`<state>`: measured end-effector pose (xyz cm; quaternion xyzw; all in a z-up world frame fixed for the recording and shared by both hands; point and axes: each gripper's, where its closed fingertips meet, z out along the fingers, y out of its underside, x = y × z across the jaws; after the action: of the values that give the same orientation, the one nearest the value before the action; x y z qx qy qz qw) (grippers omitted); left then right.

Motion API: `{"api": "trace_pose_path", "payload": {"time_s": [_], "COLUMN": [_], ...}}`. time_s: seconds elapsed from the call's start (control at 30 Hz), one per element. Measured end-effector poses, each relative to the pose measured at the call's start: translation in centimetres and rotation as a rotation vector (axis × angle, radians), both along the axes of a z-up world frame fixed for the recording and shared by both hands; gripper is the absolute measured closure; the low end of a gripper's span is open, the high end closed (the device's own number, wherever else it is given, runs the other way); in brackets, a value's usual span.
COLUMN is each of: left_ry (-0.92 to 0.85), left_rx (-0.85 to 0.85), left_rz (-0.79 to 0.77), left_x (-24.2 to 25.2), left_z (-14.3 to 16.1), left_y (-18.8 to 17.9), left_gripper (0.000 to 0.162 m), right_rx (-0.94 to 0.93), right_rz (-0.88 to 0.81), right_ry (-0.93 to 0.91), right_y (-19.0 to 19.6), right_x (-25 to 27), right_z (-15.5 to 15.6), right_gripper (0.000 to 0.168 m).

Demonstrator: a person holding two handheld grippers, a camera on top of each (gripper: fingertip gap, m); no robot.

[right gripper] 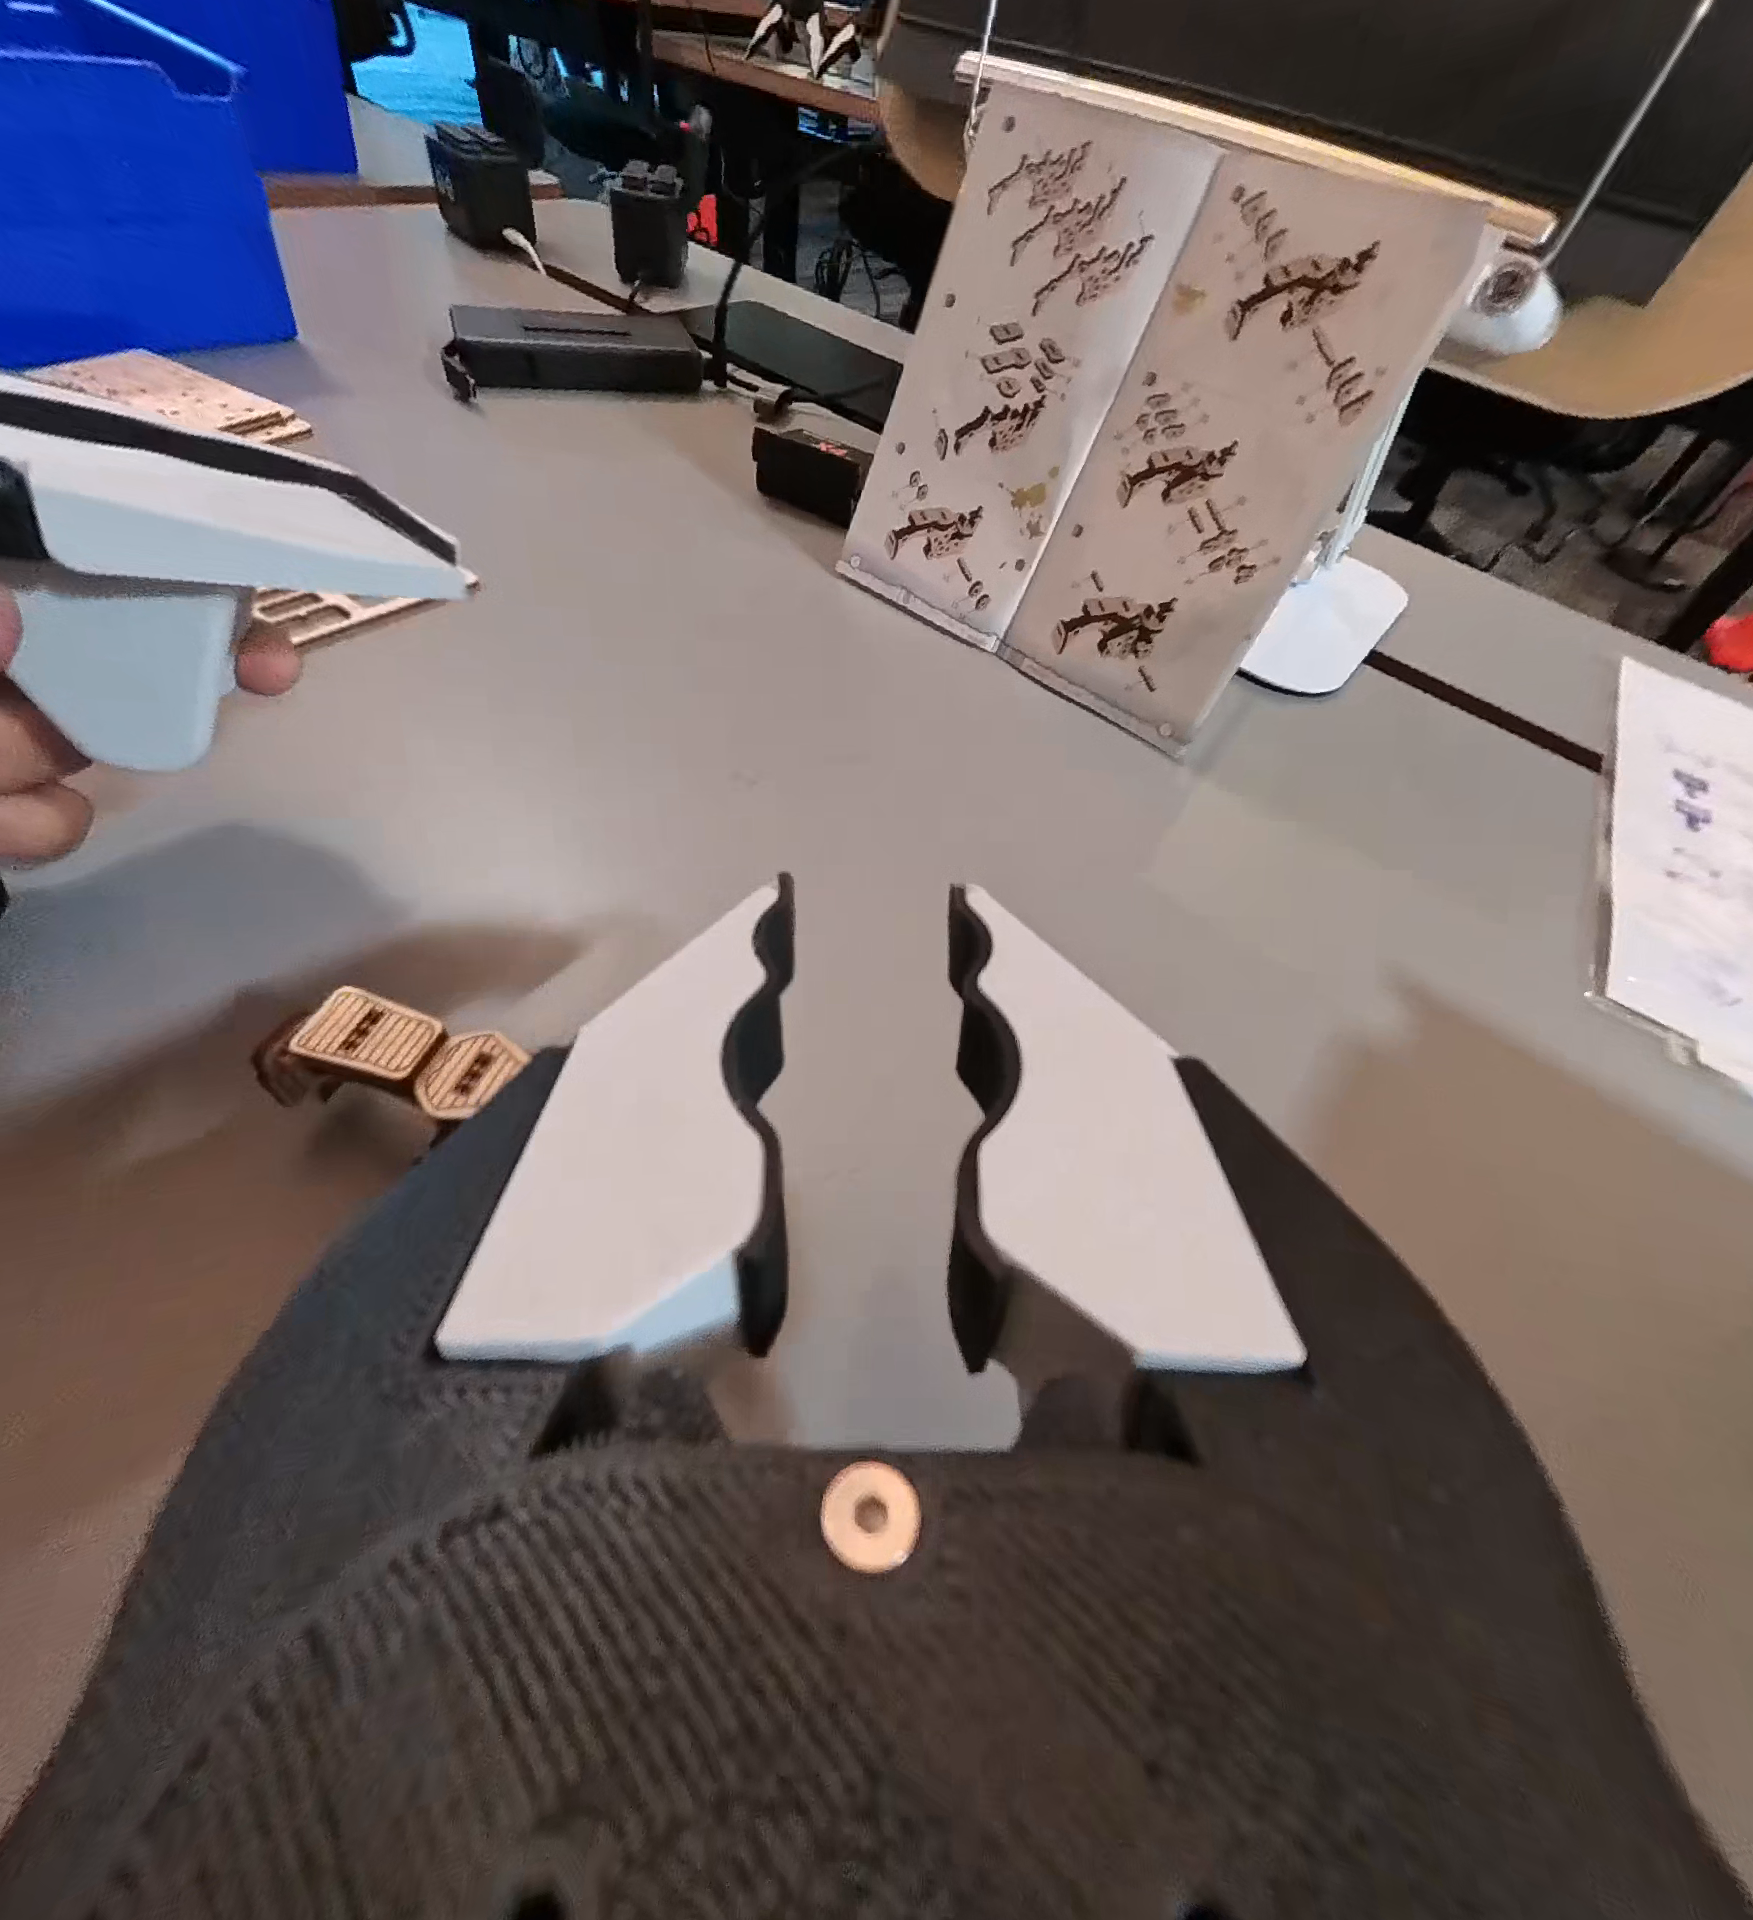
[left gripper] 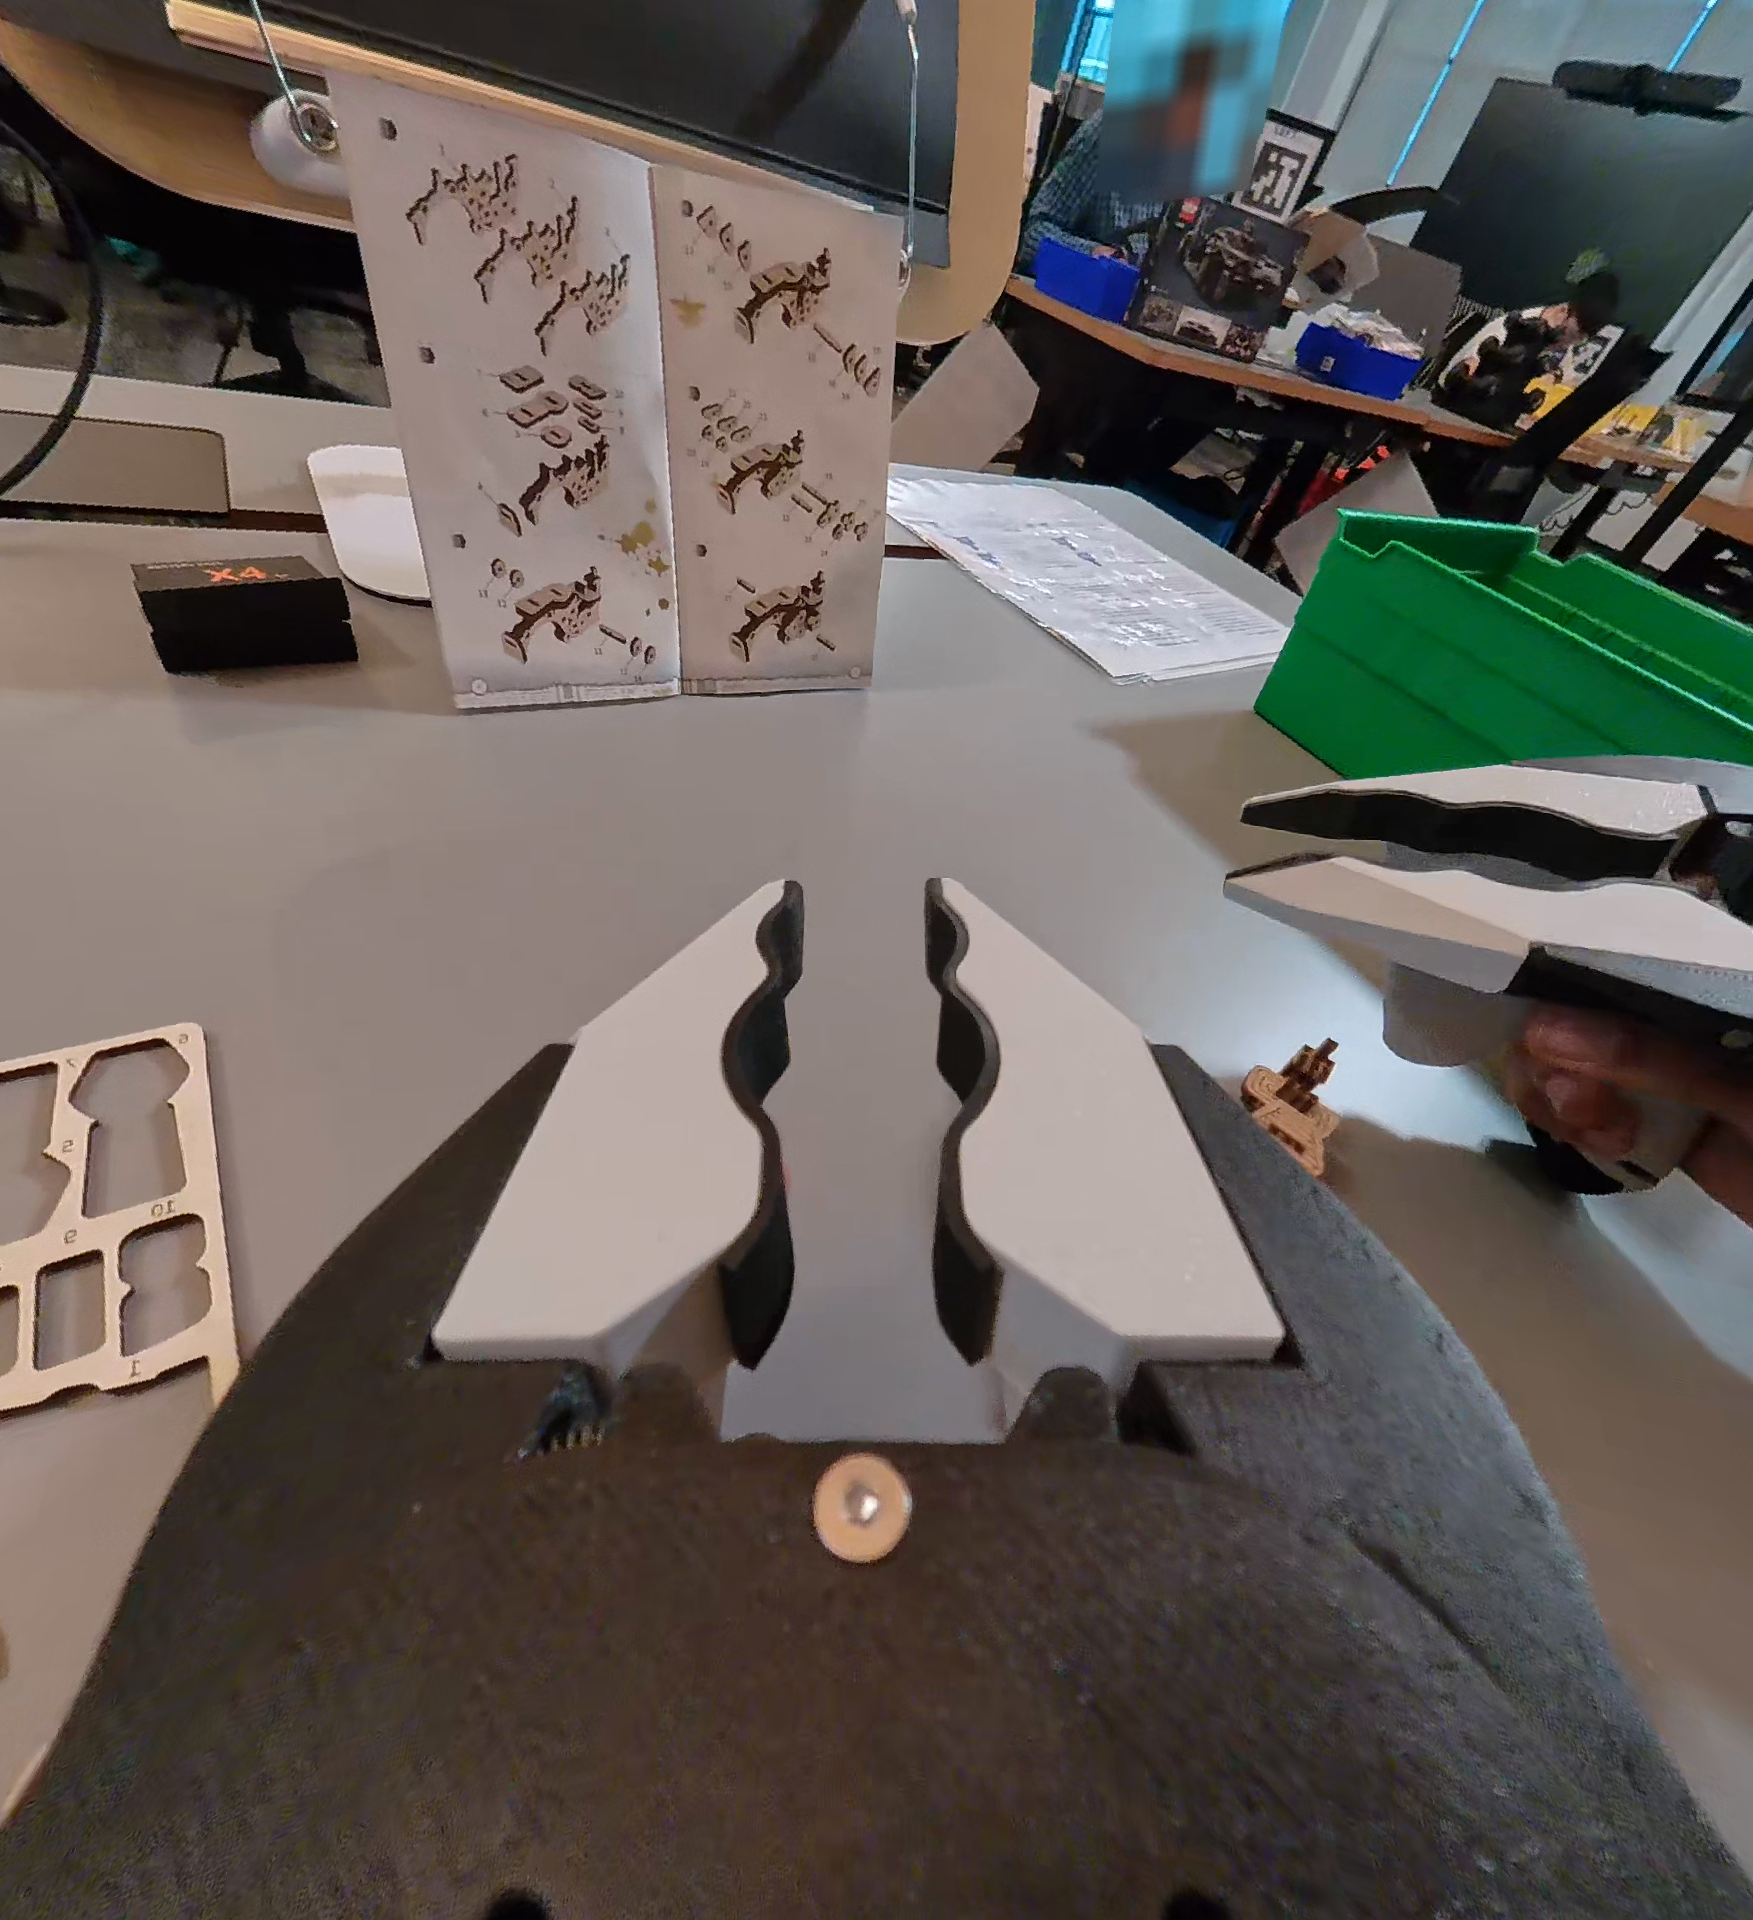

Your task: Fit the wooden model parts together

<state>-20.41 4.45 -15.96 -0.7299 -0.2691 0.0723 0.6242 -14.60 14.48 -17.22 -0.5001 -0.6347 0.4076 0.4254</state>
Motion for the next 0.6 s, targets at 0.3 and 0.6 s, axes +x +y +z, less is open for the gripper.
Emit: {"api": "trace_pose_path", "payload": {"time_s": [0.3,0.6], "left_ry": [-0.046,-0.022], "left_rx": [-0.06,-0.044], "left_rz": [-0.058,-0.017], "left_x": [0.6,0.6], "left_z": [-1.1,-0.7], "left_y": [1.3,0.4], "left_gripper": [0.127,0.123], "right_rx": [0.026,-0.046], "right_rz": [0.0,0.064], "right_ry": [0.087,0.106], "right_y": [-0.4,-1.6], "right_x": [0.9,0.8], "right_z": [1.7,2.3], "right_gripper": [0.16,0.168]}}
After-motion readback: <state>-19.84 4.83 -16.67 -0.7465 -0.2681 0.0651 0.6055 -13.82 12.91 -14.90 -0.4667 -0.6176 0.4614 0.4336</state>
